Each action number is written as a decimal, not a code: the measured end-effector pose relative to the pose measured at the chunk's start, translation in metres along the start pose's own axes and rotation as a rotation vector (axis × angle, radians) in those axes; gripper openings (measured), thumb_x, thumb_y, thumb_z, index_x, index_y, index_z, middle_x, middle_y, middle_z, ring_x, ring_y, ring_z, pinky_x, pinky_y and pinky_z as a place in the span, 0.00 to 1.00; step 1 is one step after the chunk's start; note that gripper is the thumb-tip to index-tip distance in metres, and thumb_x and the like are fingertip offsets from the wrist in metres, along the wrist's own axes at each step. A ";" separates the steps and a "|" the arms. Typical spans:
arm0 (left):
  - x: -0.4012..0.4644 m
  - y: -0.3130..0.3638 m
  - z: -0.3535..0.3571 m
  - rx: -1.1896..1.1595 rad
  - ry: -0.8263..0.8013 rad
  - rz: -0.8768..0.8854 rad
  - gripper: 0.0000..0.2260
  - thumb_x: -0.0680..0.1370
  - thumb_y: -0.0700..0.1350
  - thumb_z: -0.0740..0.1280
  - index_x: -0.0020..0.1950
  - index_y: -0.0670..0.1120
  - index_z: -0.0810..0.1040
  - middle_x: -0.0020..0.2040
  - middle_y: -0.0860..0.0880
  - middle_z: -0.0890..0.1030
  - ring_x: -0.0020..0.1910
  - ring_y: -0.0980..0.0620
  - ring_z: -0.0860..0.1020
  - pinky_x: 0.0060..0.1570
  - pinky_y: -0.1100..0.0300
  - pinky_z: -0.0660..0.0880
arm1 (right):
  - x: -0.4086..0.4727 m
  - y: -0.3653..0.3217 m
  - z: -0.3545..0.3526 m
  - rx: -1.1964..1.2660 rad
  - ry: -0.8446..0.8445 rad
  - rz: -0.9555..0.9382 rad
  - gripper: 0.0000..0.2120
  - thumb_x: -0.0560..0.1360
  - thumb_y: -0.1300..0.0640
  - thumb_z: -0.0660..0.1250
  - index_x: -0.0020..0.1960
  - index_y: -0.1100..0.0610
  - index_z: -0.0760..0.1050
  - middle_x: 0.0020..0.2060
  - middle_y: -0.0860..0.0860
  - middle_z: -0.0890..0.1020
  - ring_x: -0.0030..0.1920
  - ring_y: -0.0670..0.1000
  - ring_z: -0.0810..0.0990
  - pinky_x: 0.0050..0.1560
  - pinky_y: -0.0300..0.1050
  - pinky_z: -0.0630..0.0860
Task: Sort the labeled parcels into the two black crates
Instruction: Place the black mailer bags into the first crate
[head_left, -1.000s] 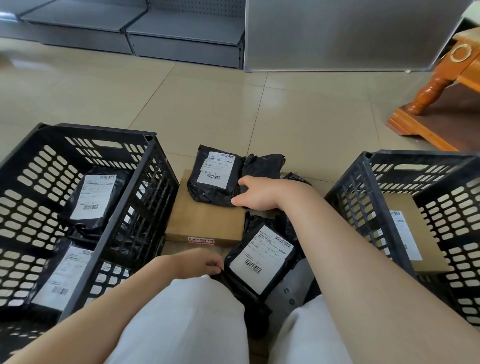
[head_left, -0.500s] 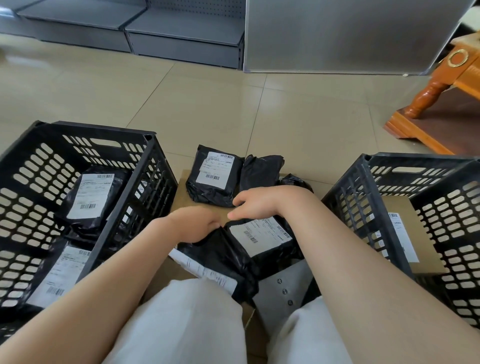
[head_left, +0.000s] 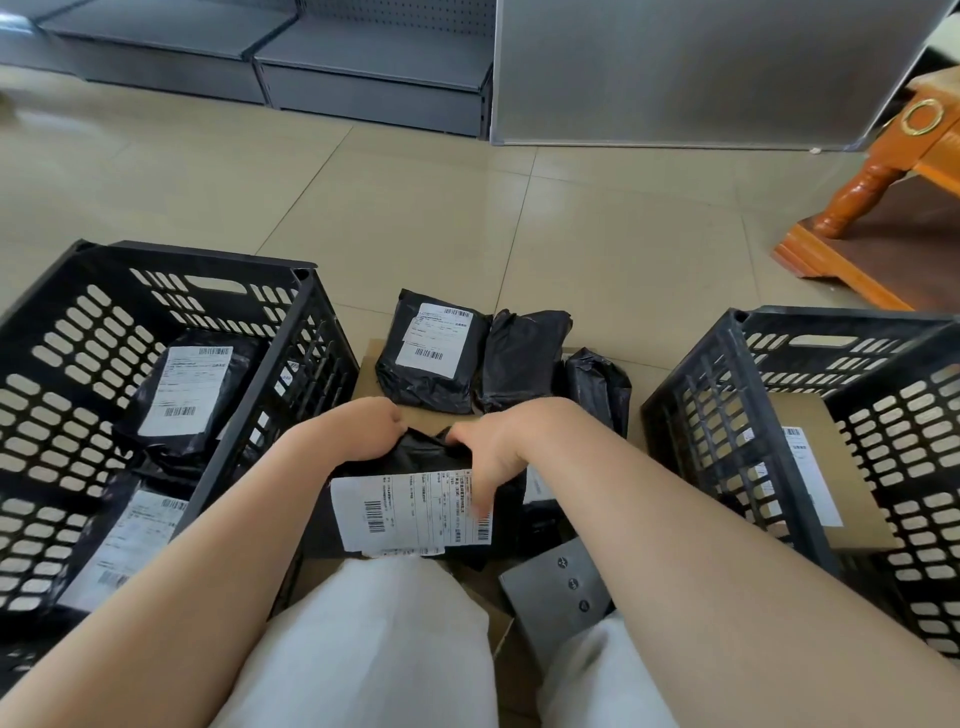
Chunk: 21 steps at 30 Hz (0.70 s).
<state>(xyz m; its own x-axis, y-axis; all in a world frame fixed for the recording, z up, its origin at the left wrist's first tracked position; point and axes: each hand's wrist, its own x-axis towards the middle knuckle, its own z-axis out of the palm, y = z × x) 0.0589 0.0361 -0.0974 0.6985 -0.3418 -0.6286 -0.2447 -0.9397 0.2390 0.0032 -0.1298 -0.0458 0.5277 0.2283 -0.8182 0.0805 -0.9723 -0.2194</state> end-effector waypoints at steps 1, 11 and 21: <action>-0.002 0.000 0.000 -0.005 -0.002 -0.008 0.17 0.85 0.45 0.54 0.59 0.36 0.78 0.58 0.41 0.79 0.58 0.43 0.76 0.51 0.59 0.68 | 0.002 -0.001 0.001 -0.019 0.031 -0.005 0.47 0.67 0.49 0.78 0.78 0.51 0.56 0.72 0.53 0.69 0.68 0.57 0.72 0.66 0.58 0.72; -0.002 -0.022 -0.007 -0.256 0.165 0.016 0.15 0.83 0.55 0.59 0.45 0.49 0.80 0.44 0.50 0.81 0.48 0.50 0.79 0.48 0.56 0.73 | -0.002 0.008 -0.005 0.099 0.179 -0.063 0.37 0.72 0.52 0.74 0.76 0.49 0.62 0.68 0.51 0.72 0.63 0.53 0.73 0.64 0.53 0.74; -0.029 -0.015 0.000 -0.420 -0.249 0.149 0.49 0.54 0.80 0.66 0.72 0.59 0.66 0.64 0.58 0.74 0.63 0.57 0.73 0.62 0.58 0.68 | -0.016 0.027 -0.016 0.263 0.265 -0.068 0.33 0.69 0.56 0.77 0.71 0.48 0.71 0.56 0.46 0.73 0.56 0.49 0.71 0.56 0.45 0.70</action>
<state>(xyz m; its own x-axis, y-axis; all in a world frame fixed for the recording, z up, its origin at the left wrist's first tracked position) 0.0420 0.0598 -0.0827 0.4824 -0.5123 -0.7105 -0.0017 -0.8117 0.5840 0.0106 -0.1604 -0.0302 0.7316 0.2374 -0.6390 -0.0790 -0.9015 -0.4254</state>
